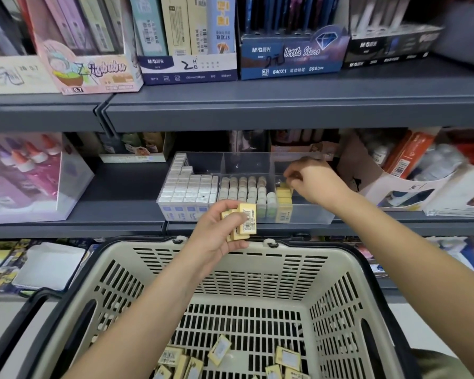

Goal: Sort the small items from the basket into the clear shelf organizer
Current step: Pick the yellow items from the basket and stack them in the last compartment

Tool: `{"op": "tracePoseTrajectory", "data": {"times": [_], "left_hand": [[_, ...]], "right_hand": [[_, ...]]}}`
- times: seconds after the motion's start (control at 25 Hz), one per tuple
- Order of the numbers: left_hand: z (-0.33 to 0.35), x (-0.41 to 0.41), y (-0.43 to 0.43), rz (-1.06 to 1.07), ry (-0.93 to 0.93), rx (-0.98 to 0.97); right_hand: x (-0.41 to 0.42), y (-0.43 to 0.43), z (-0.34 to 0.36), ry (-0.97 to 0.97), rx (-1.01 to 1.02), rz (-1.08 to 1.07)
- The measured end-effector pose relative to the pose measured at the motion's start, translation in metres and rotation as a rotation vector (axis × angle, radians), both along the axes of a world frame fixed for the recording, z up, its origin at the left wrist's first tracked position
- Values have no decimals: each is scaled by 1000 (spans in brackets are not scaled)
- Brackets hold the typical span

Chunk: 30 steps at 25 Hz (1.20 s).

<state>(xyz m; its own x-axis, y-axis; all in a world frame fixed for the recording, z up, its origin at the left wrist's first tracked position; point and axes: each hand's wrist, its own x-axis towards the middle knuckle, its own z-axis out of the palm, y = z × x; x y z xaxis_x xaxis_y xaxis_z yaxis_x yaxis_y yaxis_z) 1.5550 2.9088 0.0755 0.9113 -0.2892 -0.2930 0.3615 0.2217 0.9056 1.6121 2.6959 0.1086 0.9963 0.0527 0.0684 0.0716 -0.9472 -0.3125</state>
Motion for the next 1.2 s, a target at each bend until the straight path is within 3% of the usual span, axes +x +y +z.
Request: {"op": "tracePoseTrajectory", "data": {"times": [0.16, 0.24, 0.4, 0.6, 0.84, 0.92, 1.0, 1.08, 1.2], "left_hand": [[0, 0, 1, 10, 8, -6], [0, 0, 1, 13, 7, -1], [-1, 0, -1, 23, 20, 6], [-2, 0, -6, 15, 27, 5], [1, 2, -13, -8, 24, -6], [2, 3, -14, -6, 26, -8], [3, 4, -16, -14, 24, -8], [5, 4, -19, -52, 10, 7], [7, -1, -28, -129, -8, 8]], "right_hand": [[-6, -9, -9, -81, -32, -68], [-7, -9, -14, -7, -116, -84], [2, -5, -21, 119, 59, -143], [5, -7, -26, 257, 46, -115], [1, -8, -18, 278, -15, -70], [-10, -4, -6, 82, 58, -115], [-28, 5, 5, -25, 275, -25], [-51, 20, 13, 71, 457, 149], [-70, 23, 11, 103, 446, 192]]}}
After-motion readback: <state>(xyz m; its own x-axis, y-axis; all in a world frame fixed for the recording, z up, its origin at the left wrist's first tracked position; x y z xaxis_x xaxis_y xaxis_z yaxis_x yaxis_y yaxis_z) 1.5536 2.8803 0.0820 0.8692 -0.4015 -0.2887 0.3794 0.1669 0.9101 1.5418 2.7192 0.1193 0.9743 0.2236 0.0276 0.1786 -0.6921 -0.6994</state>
